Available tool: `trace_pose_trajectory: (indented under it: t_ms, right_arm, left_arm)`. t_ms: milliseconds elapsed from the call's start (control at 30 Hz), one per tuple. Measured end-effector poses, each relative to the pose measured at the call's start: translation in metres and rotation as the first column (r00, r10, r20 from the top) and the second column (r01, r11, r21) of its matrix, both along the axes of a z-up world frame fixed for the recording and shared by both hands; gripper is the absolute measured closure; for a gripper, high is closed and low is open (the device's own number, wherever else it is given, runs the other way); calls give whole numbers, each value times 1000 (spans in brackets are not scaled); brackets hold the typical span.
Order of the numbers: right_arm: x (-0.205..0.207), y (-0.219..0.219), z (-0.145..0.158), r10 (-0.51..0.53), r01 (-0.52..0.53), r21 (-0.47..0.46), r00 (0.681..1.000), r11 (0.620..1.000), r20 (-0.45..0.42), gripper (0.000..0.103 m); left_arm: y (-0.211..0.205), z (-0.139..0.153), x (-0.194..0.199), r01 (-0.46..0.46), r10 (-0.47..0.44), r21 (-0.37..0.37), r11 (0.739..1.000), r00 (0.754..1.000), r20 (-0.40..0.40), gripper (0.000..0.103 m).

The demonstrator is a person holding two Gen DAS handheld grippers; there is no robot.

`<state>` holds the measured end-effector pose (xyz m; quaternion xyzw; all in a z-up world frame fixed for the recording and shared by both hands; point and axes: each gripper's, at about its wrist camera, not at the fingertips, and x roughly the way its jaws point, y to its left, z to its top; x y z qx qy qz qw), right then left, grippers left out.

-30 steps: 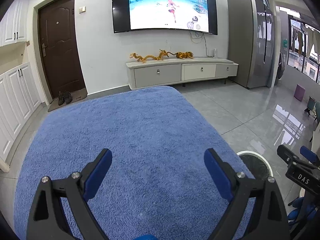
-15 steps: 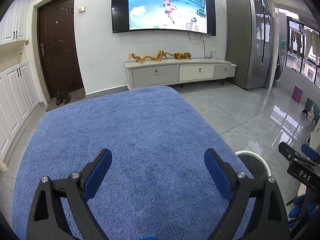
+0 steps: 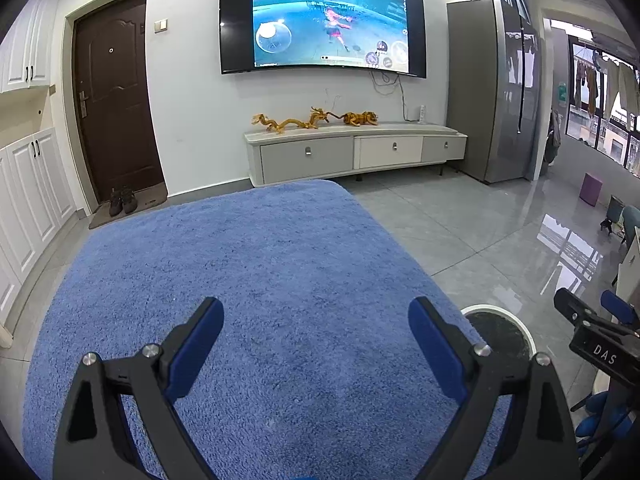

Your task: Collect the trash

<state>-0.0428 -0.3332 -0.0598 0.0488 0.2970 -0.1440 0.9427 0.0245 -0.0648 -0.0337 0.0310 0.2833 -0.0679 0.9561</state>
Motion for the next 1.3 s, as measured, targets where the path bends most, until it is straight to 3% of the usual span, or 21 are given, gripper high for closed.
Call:
trace_pose_trajectory:
  t_ms: [1300]
  right_arm:
    - [-3, 2, -1, -14, 14, -2, 1000, 1000, -7, 0]
  left_arm:
    - [-6, -2, 0, 26, -26, 0, 1000, 999, -30, 9]
